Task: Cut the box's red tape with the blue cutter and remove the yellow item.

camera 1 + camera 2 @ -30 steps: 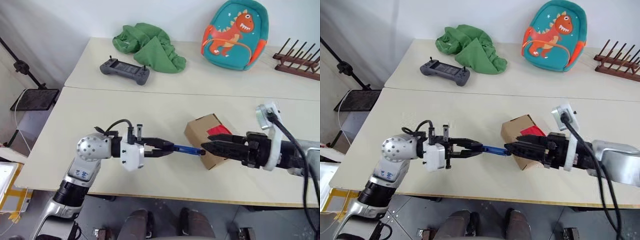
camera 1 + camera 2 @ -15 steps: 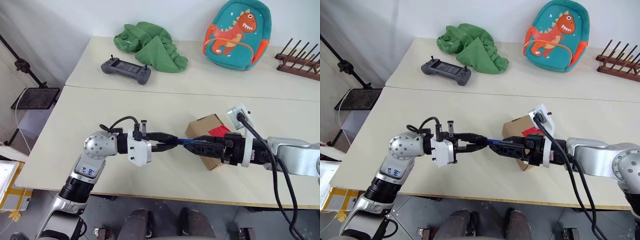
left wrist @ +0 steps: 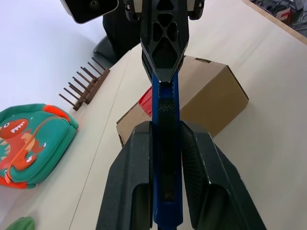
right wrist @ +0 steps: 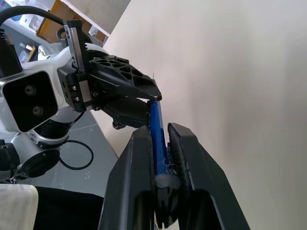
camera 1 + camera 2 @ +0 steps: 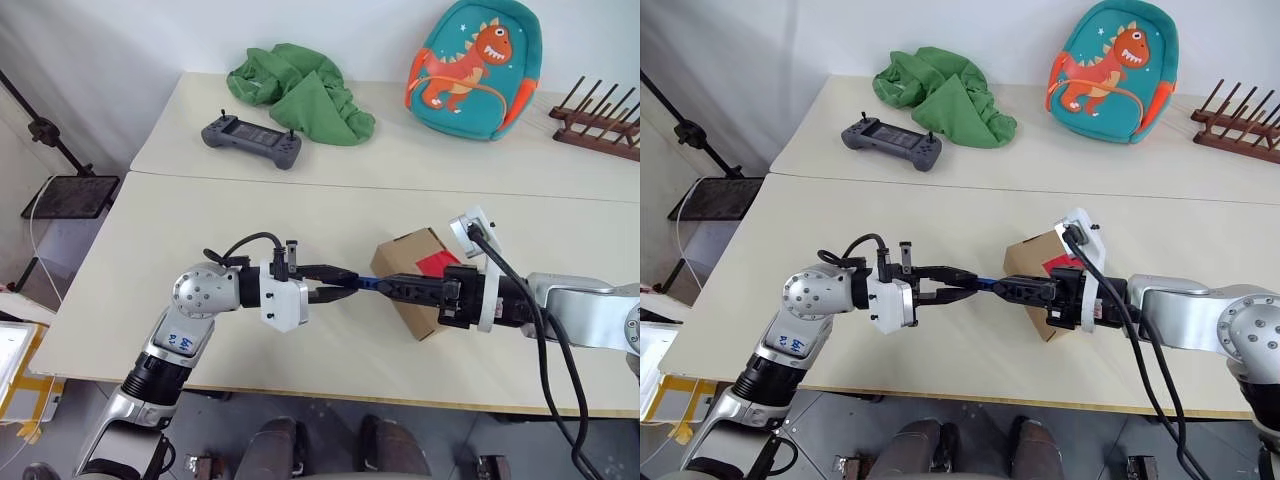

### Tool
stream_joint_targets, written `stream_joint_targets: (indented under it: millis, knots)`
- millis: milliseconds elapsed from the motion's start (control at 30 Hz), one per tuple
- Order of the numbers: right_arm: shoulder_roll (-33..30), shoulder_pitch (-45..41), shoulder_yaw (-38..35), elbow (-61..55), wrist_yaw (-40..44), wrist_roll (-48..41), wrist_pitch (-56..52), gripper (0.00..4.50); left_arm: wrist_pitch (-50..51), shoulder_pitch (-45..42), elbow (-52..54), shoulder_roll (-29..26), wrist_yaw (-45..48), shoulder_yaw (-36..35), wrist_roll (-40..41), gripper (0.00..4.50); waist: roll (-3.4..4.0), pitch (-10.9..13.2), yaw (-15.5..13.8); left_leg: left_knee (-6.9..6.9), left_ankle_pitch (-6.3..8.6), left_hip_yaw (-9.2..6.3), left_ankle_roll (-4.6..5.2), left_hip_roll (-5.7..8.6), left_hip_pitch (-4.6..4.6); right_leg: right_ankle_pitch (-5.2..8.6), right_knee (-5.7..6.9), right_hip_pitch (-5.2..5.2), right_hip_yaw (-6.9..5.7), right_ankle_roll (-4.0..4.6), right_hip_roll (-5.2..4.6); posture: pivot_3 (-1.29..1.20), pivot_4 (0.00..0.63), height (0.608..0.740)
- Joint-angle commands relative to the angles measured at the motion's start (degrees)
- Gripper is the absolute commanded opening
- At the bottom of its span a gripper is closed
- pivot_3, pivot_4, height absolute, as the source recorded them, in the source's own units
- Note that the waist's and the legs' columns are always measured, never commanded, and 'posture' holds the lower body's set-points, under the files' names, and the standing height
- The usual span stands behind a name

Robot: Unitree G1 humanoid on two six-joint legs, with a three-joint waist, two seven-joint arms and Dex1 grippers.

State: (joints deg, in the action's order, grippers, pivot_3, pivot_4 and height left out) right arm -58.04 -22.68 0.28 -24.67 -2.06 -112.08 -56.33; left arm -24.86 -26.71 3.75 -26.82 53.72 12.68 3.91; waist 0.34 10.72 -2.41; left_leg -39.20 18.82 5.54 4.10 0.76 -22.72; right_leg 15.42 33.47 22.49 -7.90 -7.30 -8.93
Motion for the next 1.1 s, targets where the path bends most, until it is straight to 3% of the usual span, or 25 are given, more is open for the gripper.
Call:
stream_joint_targets:
  millis: [33, 133, 200, 433, 467, 600, 700, 800, 900, 1067, 1100]
  knots:
    - [0.8, -0.5, -0.3, -0.6, -0.2, -0.9, 0.2, 0.16, -0.1, -1.2, 1.9, 0.3, -0.9, 0.3, 0.1, 0.46, 0.00, 0.0, 0.0, 0.00, 0.00, 0.00, 0.00, 0.00, 0.00, 0.00, 0.00, 0.00, 0.00, 0.00, 0.00, 0.00, 0.150, 0.740]
    - [0.9, -0.2, -0.6, -0.7, 0.3, -0.9, 0.1, 0.16, 1.2, -1.0, 2.4, 0.1, -0.3, 0.4, 1.1, 0.46, 0.00, 0.0, 0.0, 0.00, 0.00, 0.00, 0.00, 0.00, 0.00, 0.00, 0.00, 0.00, 0.00, 0.00, 0.00, 0.00, 0.150, 0.740]
    - [0.9, 0.0, -1.1, -1.0, 1.5, -0.9, -0.1, 0.16, 1.7, -0.9, 2.8, 0.2, 0.2, 0.6, 1.9, 1.18, 0.00, 0.0, 0.0, 0.00, 0.00, 0.00, 0.00, 0.00, 0.00, 0.00, 0.00, 0.00, 0.00, 0.00, 0.00, 0.00, 0.150, 0.740]
    - [-0.5, 1.1, -3.9, -1.2, 3.6, -0.9, 0.1, 0.16, 5.1, 0.2, 5.1, 0.0, -1.2, -2.0, 4.4, 3.03, 0.00, 0.0, 0.0, 0.00, 0.00, -0.01, 0.00, 0.00, -0.01, 0.00, 0.00, 0.00, 0.01, 0.00, 0.00, 0.00, 0.150, 0.740]
    - [-1.1, 1.5, -4.7, -1.2, 4.5, -0.9, -0.2, 0.16, 6.6, 0.7, 5.8, -0.5, -1.3, -2.9, 5.6, 3.03, 0.00, 0.0, 0.1, 0.00, 0.00, -0.01, 0.00, 0.00, -0.01, 0.00, 0.00, 0.00, 0.02, 0.00, 0.00, 0.00, 0.150, 0.740]
    - [-5.9, 4.5, -13.3, -1.6, 13.4, -0.9, -3.2, 0.16, 26.1, 5.4, 11.9, -5.8, -1.6, -12.4, 22.8, 3.03, 0.02, 0.0, 0.9, 0.00, 0.00, -0.11, 0.00, -0.05, -0.08, 0.00, -0.01, 0.04, 0.12, 0.00, -0.01, 0.00, 0.150, 0.740]
    - [-11.1, 7.2, -21.7, 1.9, 16.4, 0.6, -5.7, 0.16, 39.5, 4.9, 6.7, -9.9, -1.4, -19.2, 32.5, 3.03, 0.02, 0.0, 1.0, -0.03, -0.02, -0.15, -0.03, -0.13, -0.08, 0.01, -0.04, 0.00, 0.09, 0.01, 0.15, 0.00, 0.150, 0.740]
    - [-15.8, 11.2, -30.2, 5.6, 20.8, 8.9, -9.9, 0.16, 39.7, 3.7, -0.5, -11.6, 1.7, -17.8, 28.6, 2.45, 0.03, 0.0, 0.7, -0.09, -0.04, -0.11, -0.04, -0.12, -0.03, 0.00, 0.00, -0.05, 0.10, 0.00, 0.23, 0.00, 0.150, 0.740]
    - [-19.1, 14.6, -34.9, 6.4, 26.7, 19.4, -12.4, 0.16, 38.5, 1.3, -2.1, -10.1, 3.3, -14.3, 25.6, 1.56, 0.02, 0.0, 0.5, -0.08, -0.03, 0.03, -0.03, -0.09, -0.04, -0.03, 0.00, 0.00, 0.04, -0.05, 0.29, 0.00, 0.150, 0.740]
    - [-22.2, 14.7, -35.4, 8.7, 31.2, 33.5, -11.1, 0.16, 38.9, -7.1, -7.9, -1.5, 3.4, -6.6, 21.0, 0.01, 0.02, 0.0, 0.0, -0.09, 0.00, 0.05, -0.03, -0.08, -0.10, -0.06, -0.02, 0.08, 0.20, -0.10, 0.27, 0.00, 0.150, 0.740]
    - [-22.5, 13.4, -34.5, 9.5, 30.9, 35.0, -10.7, 0.16, 38.9, -9.4, -10.0, 0.7, 3.3, -4.9, 19.9, 0.01, 0.05, 0.0, -0.1, -0.08, 0.01, 0.05, -0.05, -0.10, -0.10, -0.06, -0.01, 0.09, 0.20, -0.09, 0.29, 0.00, 0.150, 0.740]
